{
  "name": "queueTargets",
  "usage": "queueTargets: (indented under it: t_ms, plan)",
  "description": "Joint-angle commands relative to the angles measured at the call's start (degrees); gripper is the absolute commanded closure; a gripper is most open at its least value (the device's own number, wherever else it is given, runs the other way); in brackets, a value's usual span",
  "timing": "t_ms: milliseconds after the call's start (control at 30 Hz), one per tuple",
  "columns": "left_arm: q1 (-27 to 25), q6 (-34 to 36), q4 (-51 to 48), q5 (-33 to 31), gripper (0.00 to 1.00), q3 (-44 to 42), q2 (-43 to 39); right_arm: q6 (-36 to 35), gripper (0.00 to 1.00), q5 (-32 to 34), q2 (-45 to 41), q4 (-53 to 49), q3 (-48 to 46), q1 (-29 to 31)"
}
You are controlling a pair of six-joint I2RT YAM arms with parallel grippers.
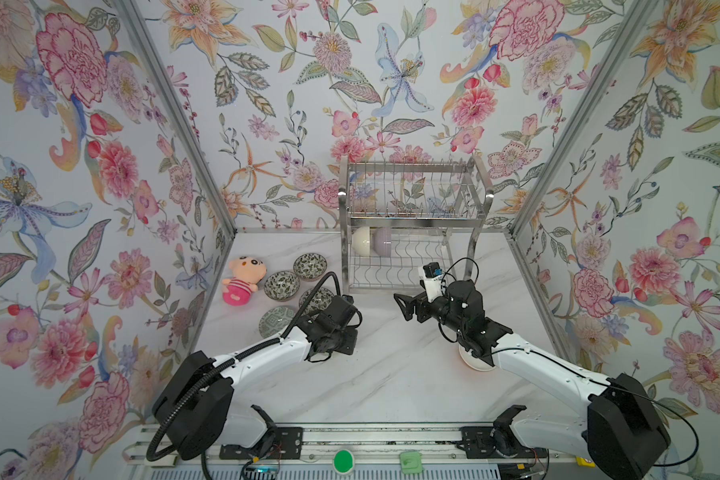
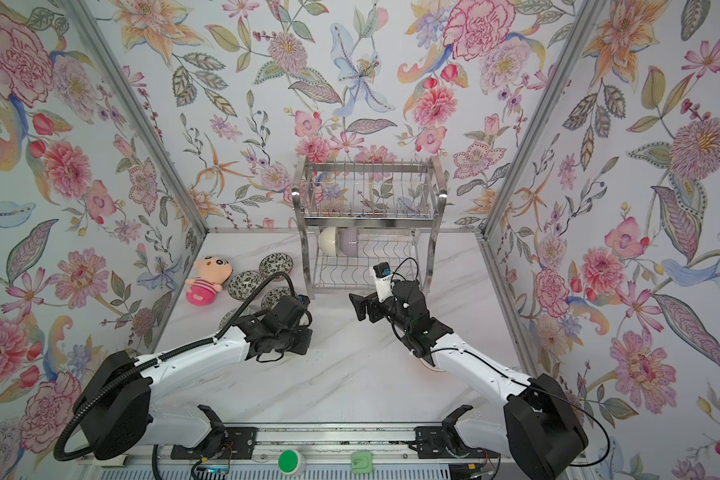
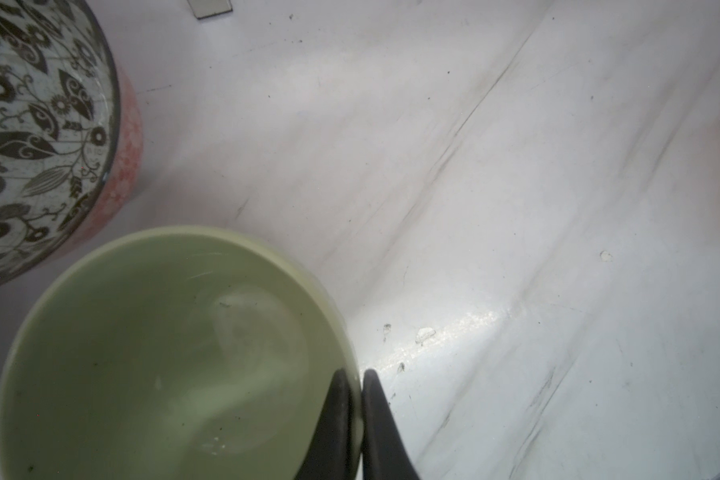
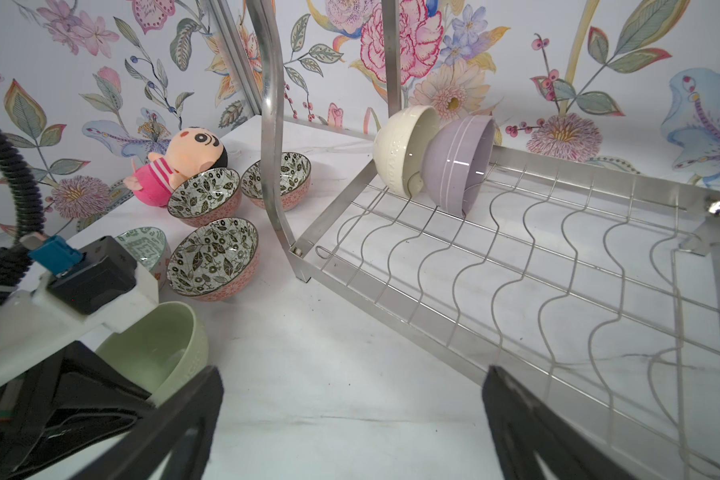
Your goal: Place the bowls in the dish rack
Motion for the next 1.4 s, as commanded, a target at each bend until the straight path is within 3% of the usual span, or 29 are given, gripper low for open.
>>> queueTargets:
  t_ms: [0,300,567,833,1367]
  plan:
    - [-2.06,-0.28,-1.63,-1.24,1.0,4.18,0.57,0.37,0.01,0.61,-1.97,0.63,-0.9,-0.55]
    - [-7.23,1.56,-1.78,-5.14,1.0,13.54,7.21,3.89,0.01,1.97,-4.64,1.53,-3.02,-4.27]
    - [-10.03,2.14,4.29,-3.6,1.0,19.64,17.2,7.2,0.01,5.46,-6.95,0.48,-4.59,-8.2]
    - [-11.69,3.67,4.19,-3.91,1.0,26.53,24.64,9.27,0.01,6.42,-6.88,-0.91,-4.77,-10.76]
    - [-11.03,5.3,3.77,-5.05,0.8,31.91,29.2,11.6,0.01,6.13,-6.21,-0.97,-5.25,-12.82]
